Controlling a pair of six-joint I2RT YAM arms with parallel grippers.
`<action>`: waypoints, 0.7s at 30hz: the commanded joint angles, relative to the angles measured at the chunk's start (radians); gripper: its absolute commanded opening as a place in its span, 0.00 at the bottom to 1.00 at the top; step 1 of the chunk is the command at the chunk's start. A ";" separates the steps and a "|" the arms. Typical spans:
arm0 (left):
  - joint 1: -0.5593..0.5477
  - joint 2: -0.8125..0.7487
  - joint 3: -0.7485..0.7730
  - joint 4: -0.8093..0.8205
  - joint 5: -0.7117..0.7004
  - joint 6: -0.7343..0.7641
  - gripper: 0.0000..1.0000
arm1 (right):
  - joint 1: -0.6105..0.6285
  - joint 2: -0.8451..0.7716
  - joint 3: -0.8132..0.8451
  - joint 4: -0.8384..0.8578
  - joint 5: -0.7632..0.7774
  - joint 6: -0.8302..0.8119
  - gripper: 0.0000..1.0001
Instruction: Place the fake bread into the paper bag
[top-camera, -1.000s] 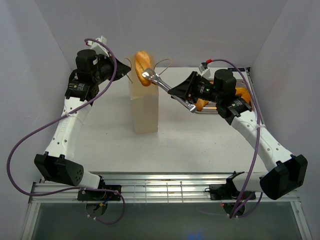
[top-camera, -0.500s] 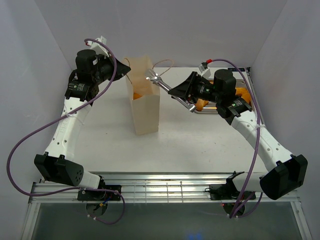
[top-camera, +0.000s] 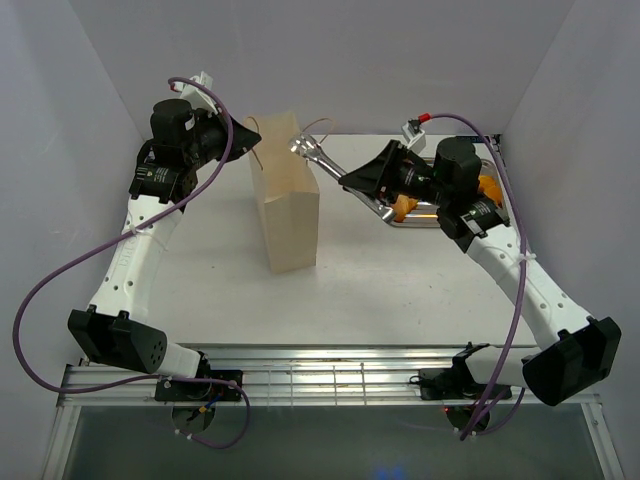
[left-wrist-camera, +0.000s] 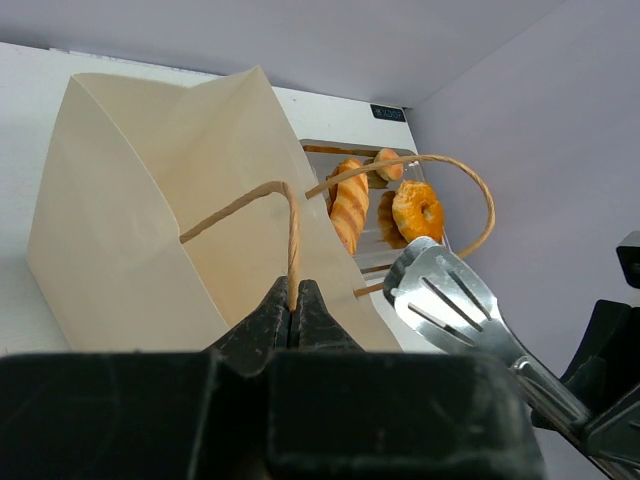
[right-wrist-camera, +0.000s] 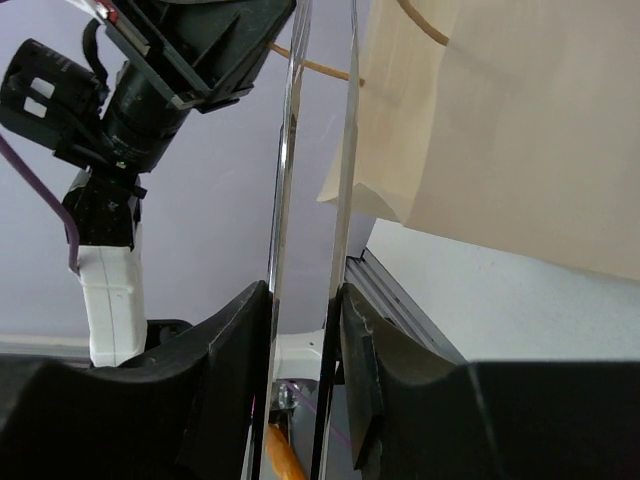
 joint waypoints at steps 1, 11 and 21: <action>-0.001 -0.053 -0.008 0.003 -0.009 0.014 0.00 | -0.011 -0.038 0.103 0.075 -0.031 -0.018 0.41; -0.003 -0.061 -0.005 -0.007 -0.021 0.032 0.00 | -0.193 -0.097 0.263 -0.052 -0.026 -0.141 0.39; -0.001 -0.076 -0.009 -0.018 -0.021 0.051 0.00 | -0.626 -0.160 0.102 -0.178 -0.068 -0.233 0.38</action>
